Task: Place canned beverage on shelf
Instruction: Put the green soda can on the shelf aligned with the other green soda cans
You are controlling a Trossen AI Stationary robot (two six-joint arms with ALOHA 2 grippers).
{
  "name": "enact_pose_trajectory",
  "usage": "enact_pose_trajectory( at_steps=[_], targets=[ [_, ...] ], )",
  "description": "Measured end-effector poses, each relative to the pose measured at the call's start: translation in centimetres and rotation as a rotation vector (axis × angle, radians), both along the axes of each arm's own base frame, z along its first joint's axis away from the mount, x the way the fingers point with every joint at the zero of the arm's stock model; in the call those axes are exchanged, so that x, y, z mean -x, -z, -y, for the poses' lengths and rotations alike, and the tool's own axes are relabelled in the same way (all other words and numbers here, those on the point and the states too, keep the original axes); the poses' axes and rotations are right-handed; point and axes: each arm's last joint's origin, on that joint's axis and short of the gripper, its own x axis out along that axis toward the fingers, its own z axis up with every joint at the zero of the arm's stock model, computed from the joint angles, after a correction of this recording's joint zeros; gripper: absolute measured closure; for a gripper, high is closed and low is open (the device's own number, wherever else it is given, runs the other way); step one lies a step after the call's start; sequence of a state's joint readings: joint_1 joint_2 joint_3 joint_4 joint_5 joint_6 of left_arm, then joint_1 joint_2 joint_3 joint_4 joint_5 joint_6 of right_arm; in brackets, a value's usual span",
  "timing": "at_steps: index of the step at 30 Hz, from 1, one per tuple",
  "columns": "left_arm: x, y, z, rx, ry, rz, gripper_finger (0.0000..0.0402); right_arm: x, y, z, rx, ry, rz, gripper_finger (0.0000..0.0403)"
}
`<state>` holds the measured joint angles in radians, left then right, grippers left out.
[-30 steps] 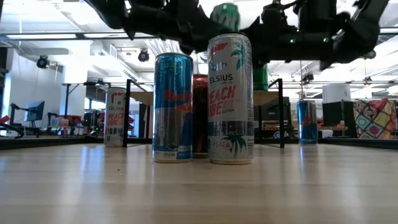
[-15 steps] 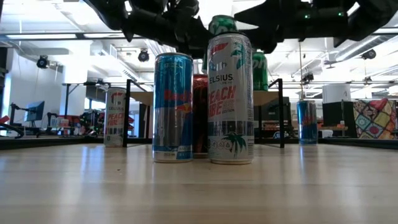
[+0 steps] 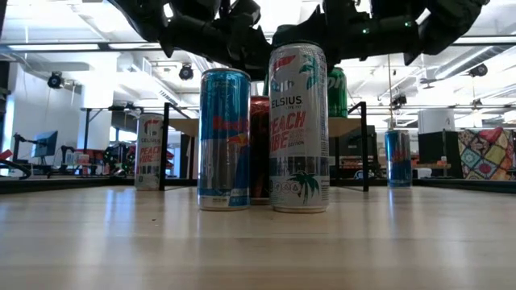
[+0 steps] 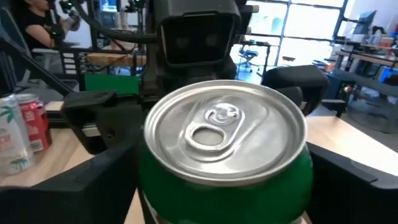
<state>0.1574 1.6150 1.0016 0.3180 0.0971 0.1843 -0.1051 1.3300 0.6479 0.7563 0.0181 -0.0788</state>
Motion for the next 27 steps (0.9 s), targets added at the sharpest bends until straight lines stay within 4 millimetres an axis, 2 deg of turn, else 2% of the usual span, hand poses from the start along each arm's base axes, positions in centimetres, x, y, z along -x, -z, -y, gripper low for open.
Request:
enact_pose_trajectory(
  at_steps=[6,15,22,27],
  targets=[
    [0.0,0.0,0.0,0.010,-0.003,0.004,0.0100,0.3,-0.4,0.0,0.000,0.008,-0.006,0.0109],
    [0.1,-0.2,0.0,0.014,-0.008,0.008,0.0082,1.3,-1.2,0.1,-0.006,0.016,-0.030,0.0104],
    [0.7,-0.1,-1.2,0.022,-0.055,-0.037,0.0074,3.2,-2.4,1.2,-0.004,0.160,-0.076,0.0103],
    [1.0,0.3,-2.0,0.054,-0.087,-0.066,0.0073,5.4,-3.5,2.1,-0.030,0.235,-0.107,0.0101]
  ],
)
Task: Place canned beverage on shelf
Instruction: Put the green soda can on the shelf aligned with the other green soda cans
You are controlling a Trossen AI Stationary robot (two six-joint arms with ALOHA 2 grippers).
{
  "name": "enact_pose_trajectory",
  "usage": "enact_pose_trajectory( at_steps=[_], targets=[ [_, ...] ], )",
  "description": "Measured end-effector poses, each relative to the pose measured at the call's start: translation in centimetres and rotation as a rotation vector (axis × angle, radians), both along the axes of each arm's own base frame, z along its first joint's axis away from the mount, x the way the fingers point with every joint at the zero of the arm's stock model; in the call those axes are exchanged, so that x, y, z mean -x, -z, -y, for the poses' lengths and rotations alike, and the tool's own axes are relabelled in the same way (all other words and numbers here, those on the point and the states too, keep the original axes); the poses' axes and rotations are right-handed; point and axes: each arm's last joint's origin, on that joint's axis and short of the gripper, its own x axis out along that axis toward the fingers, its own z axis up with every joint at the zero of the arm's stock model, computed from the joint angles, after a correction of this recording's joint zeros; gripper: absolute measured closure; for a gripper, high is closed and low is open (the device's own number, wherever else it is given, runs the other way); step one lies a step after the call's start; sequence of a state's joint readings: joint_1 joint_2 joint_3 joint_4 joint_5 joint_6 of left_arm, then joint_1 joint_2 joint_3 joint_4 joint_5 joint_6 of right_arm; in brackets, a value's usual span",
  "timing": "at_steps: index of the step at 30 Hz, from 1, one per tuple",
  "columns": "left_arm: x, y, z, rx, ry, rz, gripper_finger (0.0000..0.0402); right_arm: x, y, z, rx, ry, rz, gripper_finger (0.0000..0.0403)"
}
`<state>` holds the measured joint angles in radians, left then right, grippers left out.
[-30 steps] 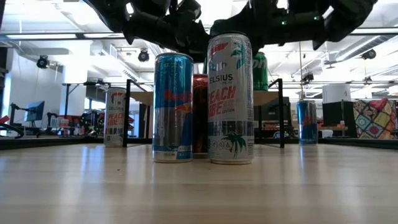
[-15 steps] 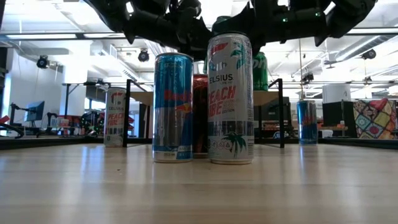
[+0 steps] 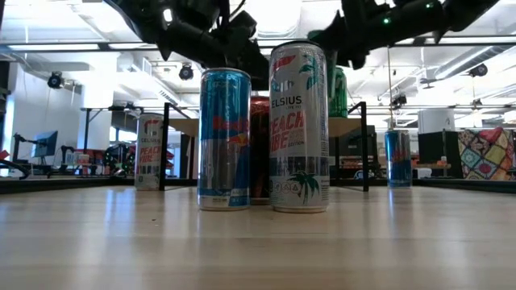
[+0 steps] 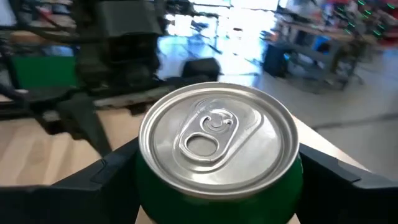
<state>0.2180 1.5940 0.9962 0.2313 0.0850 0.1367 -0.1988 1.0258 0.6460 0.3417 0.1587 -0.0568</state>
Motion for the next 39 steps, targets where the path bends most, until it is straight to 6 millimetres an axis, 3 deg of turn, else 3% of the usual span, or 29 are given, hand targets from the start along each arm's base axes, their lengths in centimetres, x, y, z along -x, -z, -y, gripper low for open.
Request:
enact_pose_trajectory(
  at_steps=[6,14,28,39],
  targets=[
    [0.1,0.1,0.0,0.006,0.001,-0.006,0.0073,2.2,-0.7,0.9,-0.028,0.067,-0.041,0.0101],
    [0.1,0.2,0.0,0.009,-0.001,-0.008,0.0073,3.3,-0.5,2.2,-0.043,0.130,-0.088,0.0100],
    [0.1,0.3,0.0,0.012,-0.005,-0.023,0.0073,3.8,0.3,5.2,-0.089,0.194,-0.108,0.0099],
    [0.1,0.3,0.0,0.012,-0.004,-0.023,0.0073,3.4,0.4,5.6,-0.086,0.177,-0.095,0.0099]
  ],
)
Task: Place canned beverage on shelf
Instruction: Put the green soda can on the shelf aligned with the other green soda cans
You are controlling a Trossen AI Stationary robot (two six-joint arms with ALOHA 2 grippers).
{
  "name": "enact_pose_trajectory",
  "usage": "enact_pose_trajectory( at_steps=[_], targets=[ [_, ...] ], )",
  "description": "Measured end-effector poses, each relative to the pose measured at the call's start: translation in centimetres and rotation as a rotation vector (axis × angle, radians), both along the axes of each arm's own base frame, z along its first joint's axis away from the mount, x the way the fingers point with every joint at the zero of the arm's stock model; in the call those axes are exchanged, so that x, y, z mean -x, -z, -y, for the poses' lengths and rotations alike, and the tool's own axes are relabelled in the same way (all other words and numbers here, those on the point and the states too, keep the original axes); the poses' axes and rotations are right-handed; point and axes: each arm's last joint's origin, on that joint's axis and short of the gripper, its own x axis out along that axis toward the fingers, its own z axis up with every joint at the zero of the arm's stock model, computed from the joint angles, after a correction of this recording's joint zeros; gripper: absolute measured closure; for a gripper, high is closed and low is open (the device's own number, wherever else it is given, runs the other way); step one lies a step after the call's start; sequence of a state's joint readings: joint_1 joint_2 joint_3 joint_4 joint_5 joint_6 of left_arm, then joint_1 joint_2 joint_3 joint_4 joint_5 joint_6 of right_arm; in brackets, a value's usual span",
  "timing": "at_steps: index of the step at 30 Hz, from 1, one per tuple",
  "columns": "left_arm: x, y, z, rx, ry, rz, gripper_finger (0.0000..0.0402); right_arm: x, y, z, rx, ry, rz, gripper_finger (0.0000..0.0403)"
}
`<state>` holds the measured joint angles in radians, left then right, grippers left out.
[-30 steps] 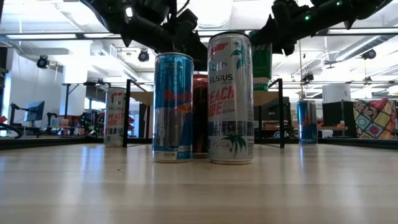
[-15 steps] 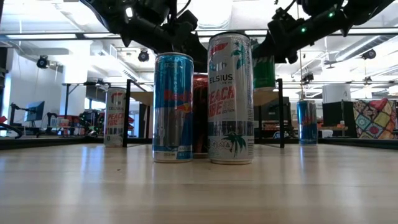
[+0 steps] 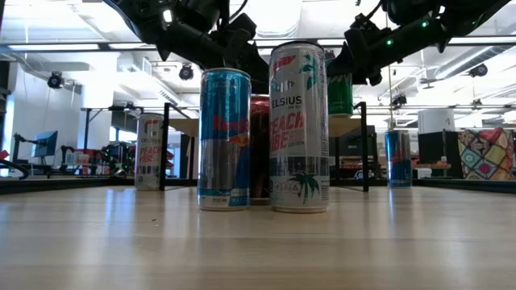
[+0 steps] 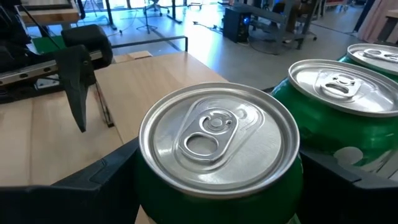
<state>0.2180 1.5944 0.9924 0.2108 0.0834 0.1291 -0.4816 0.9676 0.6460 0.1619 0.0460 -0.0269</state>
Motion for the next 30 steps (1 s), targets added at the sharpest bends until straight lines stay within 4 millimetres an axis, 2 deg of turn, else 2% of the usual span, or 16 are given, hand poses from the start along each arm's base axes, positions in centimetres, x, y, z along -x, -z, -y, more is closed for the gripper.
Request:
enact_pose_trajectory(
  at_steps=[5,9,13,20,30],
  targets=[
    [0.0,0.0,0.0,-0.002,-0.008,-0.001,0.0073,0.0,0.0,0.0,-0.005,0.001,0.000,0.0094],
    [0.1,0.0,-0.4,-0.024,-0.132,-0.011,0.0073,0.0,0.1,0.0,-0.007,0.007,-0.007,0.0068],
    [0.4,-0.4,-0.4,-0.045,-0.159,-0.007,0.0073,0.1,0.0,0.0,-0.002,0.006,-0.002,0.0047],
    [0.8,-0.9,-0.3,-0.047,-0.159,-0.010,0.0073,0.5,-0.7,-0.3,0.027,0.004,0.020,0.0046],
    [1.6,-1.6,-0.2,-0.048,-0.173,-0.038,0.0082,2.5,-2.1,-1.3,0.037,0.006,0.047,0.0046]
  ],
)
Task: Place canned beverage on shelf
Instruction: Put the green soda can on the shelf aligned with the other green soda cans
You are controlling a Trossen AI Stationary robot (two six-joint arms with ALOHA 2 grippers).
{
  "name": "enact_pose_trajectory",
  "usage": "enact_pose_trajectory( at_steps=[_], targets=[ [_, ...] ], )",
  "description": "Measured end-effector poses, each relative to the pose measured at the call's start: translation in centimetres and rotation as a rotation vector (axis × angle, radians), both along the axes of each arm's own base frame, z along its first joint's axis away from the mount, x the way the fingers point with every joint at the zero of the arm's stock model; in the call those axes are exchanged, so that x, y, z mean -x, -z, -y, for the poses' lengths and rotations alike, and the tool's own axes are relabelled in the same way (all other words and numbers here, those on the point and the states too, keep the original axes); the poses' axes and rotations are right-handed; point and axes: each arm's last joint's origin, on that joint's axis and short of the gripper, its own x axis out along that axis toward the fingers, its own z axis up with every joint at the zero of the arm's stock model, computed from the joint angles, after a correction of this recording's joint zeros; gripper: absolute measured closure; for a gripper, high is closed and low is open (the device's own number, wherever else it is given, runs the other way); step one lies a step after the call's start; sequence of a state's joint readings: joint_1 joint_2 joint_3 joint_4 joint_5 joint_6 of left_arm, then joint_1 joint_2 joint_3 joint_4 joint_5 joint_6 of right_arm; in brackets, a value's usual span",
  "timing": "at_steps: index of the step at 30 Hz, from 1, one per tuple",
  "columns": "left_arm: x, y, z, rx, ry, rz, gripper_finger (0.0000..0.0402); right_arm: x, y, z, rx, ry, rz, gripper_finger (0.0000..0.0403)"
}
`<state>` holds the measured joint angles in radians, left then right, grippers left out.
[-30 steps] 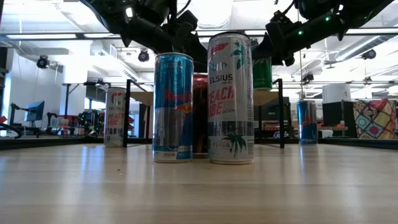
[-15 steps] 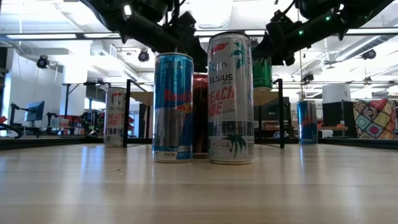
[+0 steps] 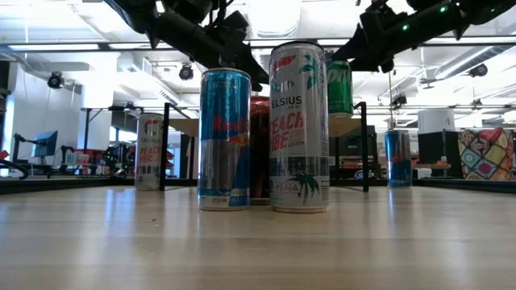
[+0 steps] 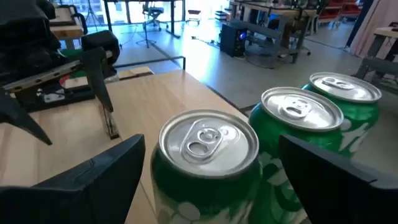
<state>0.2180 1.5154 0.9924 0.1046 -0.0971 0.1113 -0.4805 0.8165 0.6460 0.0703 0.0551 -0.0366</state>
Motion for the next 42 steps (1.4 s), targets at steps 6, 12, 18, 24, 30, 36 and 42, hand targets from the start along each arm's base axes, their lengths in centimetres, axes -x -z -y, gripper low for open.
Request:
enact_pose_trajectory(
  at_steps=[6,12,18,24,30,36,42],
  targets=[
    [0.1,0.3,0.0,0.017,-0.007,-0.017,0.0084,1.2,0.6,-0.6,-0.071,0.005,-0.090,0.0047],
    [0.6,1.5,0.0,0.016,-0.051,-0.051,0.0084,2.5,1.1,-1.0,-0.071,0.104,-0.137,0.0057],
    [1.0,2.5,0.1,0.031,-0.069,-0.055,0.0084,2.6,2.7,-1.8,-0.158,0.017,-0.126,0.0071],
    [1.1,2.7,0.0,0.024,-0.117,-0.060,0.0084,1.8,5.6,-3.2,-0.197,-0.069,-0.081,0.0075],
    [1.2,2.8,0.0,0.025,-0.131,-0.065,0.0084,0.8,6.5,-4.2,-0.164,-0.153,-0.001,0.0075],
    [1.2,2.8,0.0,0.027,-0.132,-0.062,0.0084,-0.1,7.9,-4.3,-0.161,-0.166,-0.008,0.0076],
    [1.2,2.8,0.0,0.028,-0.133,-0.063,0.0084,-0.7,8.9,-4.1,-0.154,-0.167,-0.034,0.0121]
  ],
)
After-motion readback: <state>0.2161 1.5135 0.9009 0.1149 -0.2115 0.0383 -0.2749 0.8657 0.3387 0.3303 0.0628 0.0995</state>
